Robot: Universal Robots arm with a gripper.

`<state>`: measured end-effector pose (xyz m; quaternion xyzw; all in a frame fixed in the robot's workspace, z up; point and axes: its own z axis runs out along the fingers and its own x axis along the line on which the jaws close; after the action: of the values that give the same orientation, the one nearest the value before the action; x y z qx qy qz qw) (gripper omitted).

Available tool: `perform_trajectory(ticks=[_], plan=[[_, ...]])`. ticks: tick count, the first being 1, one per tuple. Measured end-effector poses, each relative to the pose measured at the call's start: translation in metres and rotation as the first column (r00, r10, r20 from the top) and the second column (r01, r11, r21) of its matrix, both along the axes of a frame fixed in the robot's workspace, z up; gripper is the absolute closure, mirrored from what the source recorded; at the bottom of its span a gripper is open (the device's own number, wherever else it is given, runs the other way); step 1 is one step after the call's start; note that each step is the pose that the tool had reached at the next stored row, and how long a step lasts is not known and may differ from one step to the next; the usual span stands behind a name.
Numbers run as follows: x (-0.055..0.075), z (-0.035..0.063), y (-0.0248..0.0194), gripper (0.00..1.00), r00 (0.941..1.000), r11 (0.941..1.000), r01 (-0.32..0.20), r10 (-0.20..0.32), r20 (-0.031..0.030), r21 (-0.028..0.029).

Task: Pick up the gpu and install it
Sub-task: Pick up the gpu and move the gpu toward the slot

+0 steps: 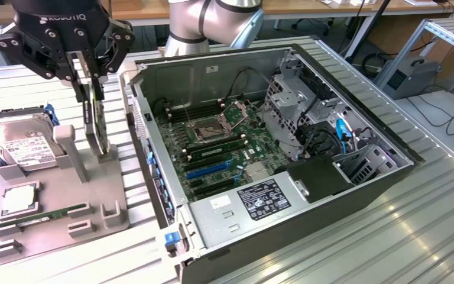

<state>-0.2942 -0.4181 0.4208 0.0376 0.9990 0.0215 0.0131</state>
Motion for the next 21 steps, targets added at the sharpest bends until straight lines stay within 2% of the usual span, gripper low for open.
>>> perform_trajectory(ticks=[21], plan=[[0.013, 0.0, 0.0, 0.73, 1.0, 1.0, 0.0, 0.0, 0.0, 0.0]])
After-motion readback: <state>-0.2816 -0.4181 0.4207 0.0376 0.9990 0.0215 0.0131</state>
